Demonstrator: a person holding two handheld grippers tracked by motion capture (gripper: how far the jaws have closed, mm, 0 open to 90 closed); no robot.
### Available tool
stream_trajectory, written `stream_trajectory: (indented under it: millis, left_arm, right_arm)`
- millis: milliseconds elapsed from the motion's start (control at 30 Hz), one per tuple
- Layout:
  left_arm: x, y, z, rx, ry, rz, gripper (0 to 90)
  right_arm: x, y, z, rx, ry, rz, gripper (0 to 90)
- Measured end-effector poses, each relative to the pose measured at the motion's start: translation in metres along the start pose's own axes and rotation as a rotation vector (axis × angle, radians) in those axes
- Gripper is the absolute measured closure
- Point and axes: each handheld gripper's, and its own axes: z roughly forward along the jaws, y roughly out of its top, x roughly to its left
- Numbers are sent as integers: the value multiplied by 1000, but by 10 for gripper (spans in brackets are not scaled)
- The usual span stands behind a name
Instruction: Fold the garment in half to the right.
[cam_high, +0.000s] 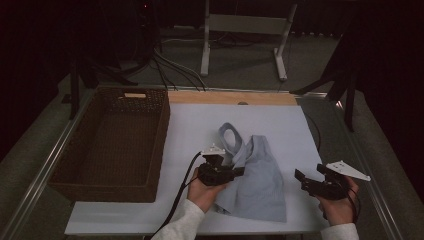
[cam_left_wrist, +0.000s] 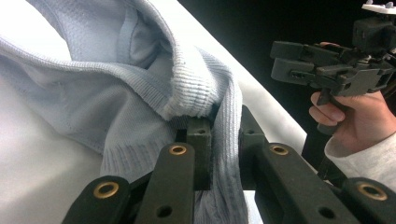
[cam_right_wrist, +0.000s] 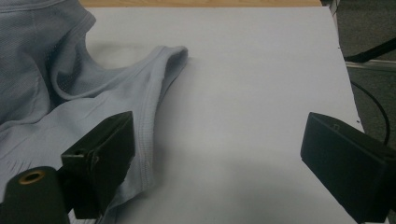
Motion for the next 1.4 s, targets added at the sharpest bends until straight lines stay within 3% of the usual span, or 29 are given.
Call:
stream_trajectory:
  millis: [1400]
  left_arm:
    - [-11,17,26,7,-44,1,811]
  right_arm:
    - [0,0,0,-3,-3,-1,103]
